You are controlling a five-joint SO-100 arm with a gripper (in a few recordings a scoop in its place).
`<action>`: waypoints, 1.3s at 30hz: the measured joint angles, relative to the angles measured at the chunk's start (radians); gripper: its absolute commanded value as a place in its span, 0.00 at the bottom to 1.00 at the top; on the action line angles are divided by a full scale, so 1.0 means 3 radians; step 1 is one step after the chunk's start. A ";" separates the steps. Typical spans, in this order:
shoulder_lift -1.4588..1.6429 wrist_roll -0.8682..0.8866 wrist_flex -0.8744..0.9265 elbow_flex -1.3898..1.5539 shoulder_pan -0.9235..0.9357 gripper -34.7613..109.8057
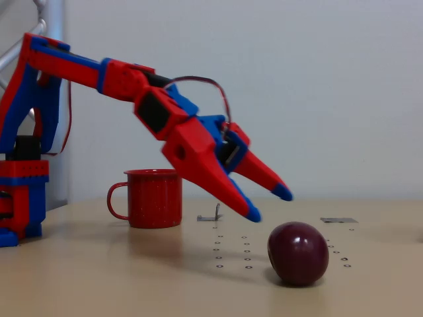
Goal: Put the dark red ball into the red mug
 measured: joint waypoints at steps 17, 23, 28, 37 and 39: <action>-0.0614 -0.0005 -0.0082 -0.0409 -0.0005 0.46; -0.0680 -0.0005 -0.0082 -0.0476 -0.0005 0.47; -0.0741 -0.0036 -0.0082 -0.0501 -0.0005 0.47; -0.0900 -0.0026 -0.0082 -0.0568 -0.0102 0.47; -0.0900 -0.0026 -0.0082 -0.0573 -0.0128 0.47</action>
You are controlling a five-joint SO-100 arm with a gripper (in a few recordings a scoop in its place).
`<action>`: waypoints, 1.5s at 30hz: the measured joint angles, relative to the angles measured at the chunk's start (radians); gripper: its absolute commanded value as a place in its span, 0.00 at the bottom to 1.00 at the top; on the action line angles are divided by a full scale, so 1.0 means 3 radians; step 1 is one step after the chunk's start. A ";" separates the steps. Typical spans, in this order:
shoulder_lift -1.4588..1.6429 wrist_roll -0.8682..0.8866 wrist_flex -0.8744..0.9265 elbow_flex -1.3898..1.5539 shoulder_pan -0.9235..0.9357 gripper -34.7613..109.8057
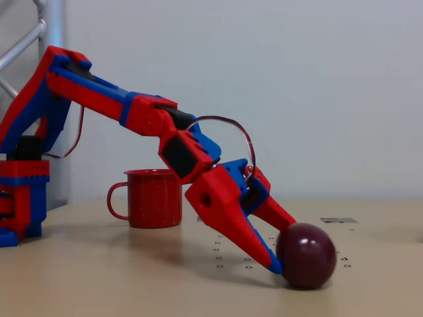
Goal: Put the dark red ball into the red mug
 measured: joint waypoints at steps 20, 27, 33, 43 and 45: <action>-0.0240 0.0092 0.0000 -0.0491 -0.0092 0.47; -0.0286 0.0087 0.0000 -0.0562 -0.0097 0.47; -0.0322 0.0077 0.0000 -0.0593 -0.0092 0.48; -0.0522 0.0020 -0.0066 -0.0833 -0.0097 0.47; -0.0583 0.0020 -0.0072 -0.0926 -0.0097 0.47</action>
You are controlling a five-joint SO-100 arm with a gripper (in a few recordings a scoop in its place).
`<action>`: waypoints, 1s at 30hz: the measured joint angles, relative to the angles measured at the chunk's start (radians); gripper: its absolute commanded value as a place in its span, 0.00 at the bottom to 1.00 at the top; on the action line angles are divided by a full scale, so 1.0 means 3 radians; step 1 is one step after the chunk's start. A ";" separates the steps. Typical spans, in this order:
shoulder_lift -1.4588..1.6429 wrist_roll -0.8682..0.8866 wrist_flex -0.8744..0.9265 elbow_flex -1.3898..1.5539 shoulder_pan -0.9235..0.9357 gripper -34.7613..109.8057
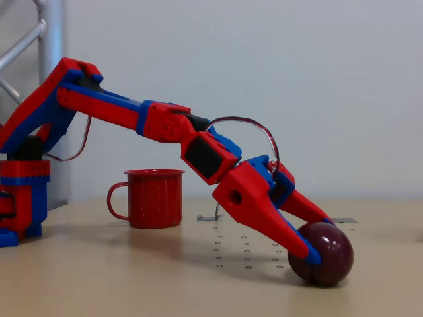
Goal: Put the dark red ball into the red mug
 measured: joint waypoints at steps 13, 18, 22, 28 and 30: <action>-0.0143 -0.0026 -0.0072 -0.0092 0.0000 0.46; -0.0179 -0.0026 -0.0072 -0.0097 0.0000 0.45; -0.0179 -0.0026 -0.0072 -0.0097 0.0010 0.42; -0.0205 0.0036 -0.0020 -0.0164 0.0010 0.41; -0.0205 0.0138 0.0082 -0.0189 0.0010 0.41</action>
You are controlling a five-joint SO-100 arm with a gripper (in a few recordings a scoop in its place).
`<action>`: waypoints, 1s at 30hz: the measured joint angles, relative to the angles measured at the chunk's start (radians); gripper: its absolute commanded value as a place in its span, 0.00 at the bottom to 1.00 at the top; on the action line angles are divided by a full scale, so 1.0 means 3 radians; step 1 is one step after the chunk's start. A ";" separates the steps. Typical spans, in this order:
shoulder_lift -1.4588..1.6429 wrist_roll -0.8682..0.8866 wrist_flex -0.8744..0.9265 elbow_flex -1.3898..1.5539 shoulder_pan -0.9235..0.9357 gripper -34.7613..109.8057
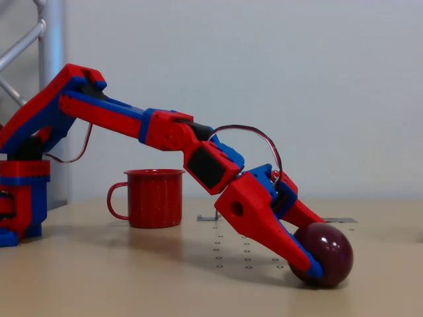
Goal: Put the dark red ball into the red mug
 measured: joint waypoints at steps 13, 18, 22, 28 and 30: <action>0.0435 0.0736 0.1340 -0.0082 -0.0066 0.40; 0.0920 0.1058 0.1948 -0.0082 -0.0261 0.40; 0.1324 0.1319 0.2454 -0.0082 -0.0435 0.40; 0.1928 0.1636 0.3134 0.0066 -0.0695 0.40; 0.2188 0.1728 0.3252 0.0225 -0.0828 0.40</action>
